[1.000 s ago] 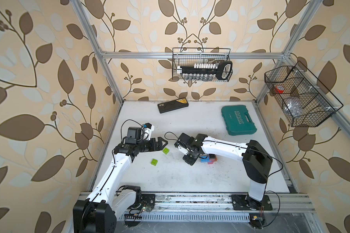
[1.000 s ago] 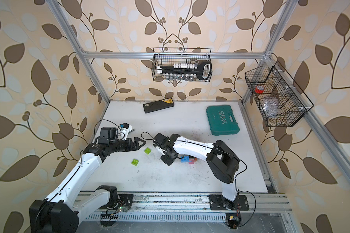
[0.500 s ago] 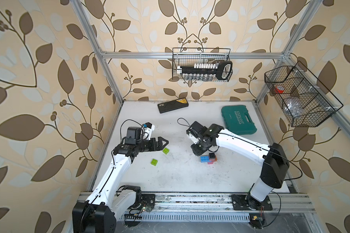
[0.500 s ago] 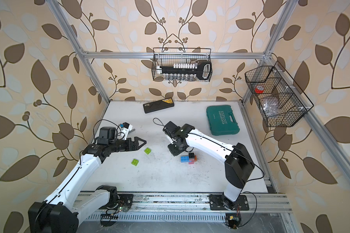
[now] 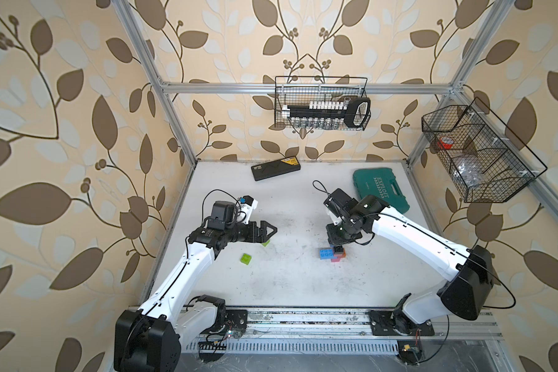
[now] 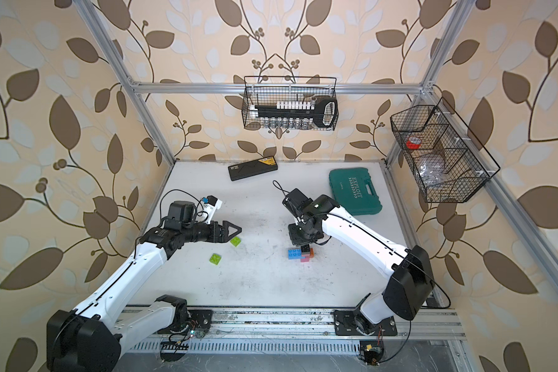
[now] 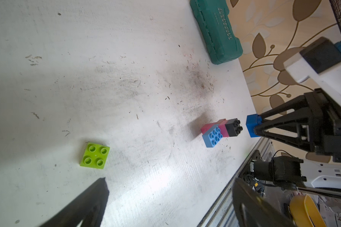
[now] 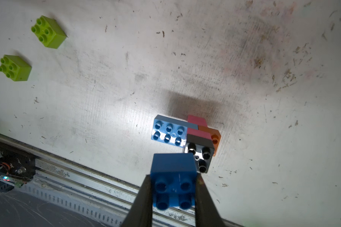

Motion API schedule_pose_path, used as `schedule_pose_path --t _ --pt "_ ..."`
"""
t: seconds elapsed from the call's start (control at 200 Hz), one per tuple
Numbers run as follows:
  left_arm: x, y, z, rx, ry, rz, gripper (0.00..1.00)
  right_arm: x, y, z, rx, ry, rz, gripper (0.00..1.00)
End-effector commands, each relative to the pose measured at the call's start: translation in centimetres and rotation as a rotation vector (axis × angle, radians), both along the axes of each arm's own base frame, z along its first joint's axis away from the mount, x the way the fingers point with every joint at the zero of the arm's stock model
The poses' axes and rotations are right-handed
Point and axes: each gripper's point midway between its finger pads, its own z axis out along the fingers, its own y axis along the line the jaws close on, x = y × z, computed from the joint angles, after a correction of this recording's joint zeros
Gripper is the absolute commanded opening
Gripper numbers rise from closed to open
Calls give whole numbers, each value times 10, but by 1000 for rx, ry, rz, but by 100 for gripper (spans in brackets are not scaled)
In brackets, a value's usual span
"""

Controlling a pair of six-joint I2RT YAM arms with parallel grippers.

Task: Assemble the number 4 with lego
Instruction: Assemble the lego brick with the lego brick.

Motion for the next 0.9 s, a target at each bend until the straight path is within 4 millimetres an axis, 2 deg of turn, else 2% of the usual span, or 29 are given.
schedule_pose_path --t 0.0,0.055,0.295,0.73,0.895 --pt "9 -2 18 6 -89 -18 99 -11 -15 -3 -26 13 -63 18" --pt "9 -3 17 6 -89 -21 99 -10 -23 -6 -27 15 -100 18" --pt "9 -4 15 7 -81 -29 99 -8 -28 -17 -46 12 -122 18" --pt "8 -4 14 14 -80 -30 99 -5 -22 -23 -31 25 -111 18" --pt "9 -4 15 14 -81 -30 99 -7 -23 -33 -49 48 -108 18"
